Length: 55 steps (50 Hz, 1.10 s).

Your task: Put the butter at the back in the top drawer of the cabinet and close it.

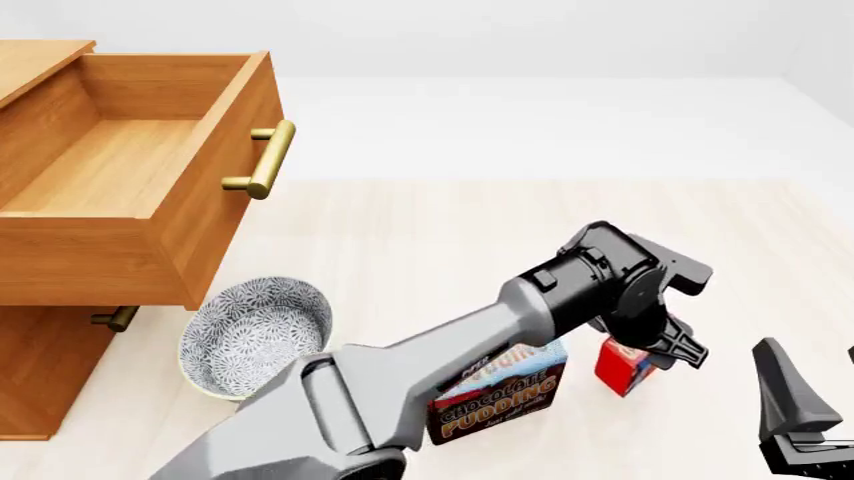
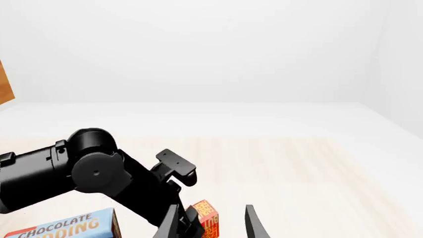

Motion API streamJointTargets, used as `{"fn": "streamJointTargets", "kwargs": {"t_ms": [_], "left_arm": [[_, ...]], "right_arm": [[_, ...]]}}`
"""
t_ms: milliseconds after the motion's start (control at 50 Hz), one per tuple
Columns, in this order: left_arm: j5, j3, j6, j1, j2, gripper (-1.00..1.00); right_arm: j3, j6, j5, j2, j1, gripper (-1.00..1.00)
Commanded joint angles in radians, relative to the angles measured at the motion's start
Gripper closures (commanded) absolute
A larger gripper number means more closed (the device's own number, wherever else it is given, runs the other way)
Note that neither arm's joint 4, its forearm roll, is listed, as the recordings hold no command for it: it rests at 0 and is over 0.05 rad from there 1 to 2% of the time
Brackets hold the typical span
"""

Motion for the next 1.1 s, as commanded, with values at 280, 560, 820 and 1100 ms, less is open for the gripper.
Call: {"fn": "streamJointTargets", "kwargs": {"t_ms": [280,560,820,1100], "left_arm": [[-0.084,0.189,0.130,0.069,-0.262,1.00],[-0.083,0.286,0.175,0.103,-0.395,1.00],[-0.124,0.461,0.239,0.181,-0.613,1.00],[-0.152,0.631,0.309,0.253,-0.811,1.00]], "right_arm": [[0.000,0.000,0.000,0.000,0.000,-1.00],[0.000,0.000,0.000,0.000,0.000,-1.00],[0.000,0.000,0.000,0.000,0.000,-1.00],[0.000,0.000,0.000,0.000,0.000,-1.00]]}}
